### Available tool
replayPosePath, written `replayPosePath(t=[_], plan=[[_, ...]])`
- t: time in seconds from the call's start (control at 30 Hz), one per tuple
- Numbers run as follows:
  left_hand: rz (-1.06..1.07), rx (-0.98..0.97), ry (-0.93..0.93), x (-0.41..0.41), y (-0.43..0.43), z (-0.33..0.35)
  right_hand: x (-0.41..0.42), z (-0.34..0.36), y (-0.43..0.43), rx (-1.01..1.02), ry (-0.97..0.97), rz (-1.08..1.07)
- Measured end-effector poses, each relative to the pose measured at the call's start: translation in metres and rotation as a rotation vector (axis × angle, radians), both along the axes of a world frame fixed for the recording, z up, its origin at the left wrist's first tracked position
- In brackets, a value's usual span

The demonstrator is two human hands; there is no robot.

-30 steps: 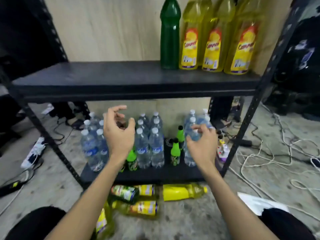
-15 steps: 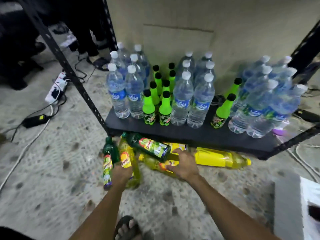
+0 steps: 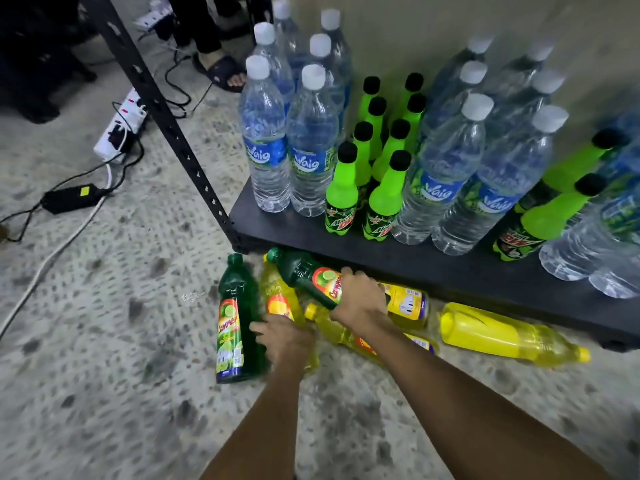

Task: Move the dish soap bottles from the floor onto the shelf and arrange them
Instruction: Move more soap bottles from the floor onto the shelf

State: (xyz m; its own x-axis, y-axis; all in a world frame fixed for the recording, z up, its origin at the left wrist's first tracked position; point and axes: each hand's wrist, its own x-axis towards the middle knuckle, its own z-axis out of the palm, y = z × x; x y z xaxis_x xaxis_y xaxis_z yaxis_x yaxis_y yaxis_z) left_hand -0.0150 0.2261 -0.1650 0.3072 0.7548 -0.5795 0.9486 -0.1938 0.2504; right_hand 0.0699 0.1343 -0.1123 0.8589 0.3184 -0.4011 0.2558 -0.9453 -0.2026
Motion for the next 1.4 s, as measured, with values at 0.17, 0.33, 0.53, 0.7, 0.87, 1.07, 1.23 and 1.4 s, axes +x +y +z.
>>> replayPosePath(t=[0.17,0.33,0.53,0.7,0.87,1.07,1.23,1.4], plan=[[0.106,-0.294,-0.093,-0.021,0.014,0.014,-0.005,0.016,-0.038,0.120,0.160,-0.154],[0.224,-0.583,-0.325,-0.051,0.006,0.076,-0.028,0.067,-0.101,0.285,0.159,-0.221],[0.016,-0.684,-0.750,-0.065,-0.019,0.207,-0.050,0.195,-0.175,0.563,-0.039,-0.236],[-0.249,-0.706,-1.072,-0.063,-0.042,0.341,-0.066,0.328,-0.233,0.905,-0.256,-0.318],[-0.470,-0.681,-1.389,-0.046,-0.080,0.484,-0.075,0.468,-0.281,1.152,-0.491,-0.333],[-0.626,-0.558,-1.608,0.037,-0.127,0.610,-0.041,0.575,-0.299,1.182,-0.821,-0.480],[-0.683,-0.388,-1.607,0.144,-0.161,0.653,0.028,0.601,-0.302,1.129,-0.958,-0.616],[-0.637,-0.231,-1.507,0.229,-0.185,0.646,0.092,0.586,-0.299,1.083,-1.013,-0.703]])
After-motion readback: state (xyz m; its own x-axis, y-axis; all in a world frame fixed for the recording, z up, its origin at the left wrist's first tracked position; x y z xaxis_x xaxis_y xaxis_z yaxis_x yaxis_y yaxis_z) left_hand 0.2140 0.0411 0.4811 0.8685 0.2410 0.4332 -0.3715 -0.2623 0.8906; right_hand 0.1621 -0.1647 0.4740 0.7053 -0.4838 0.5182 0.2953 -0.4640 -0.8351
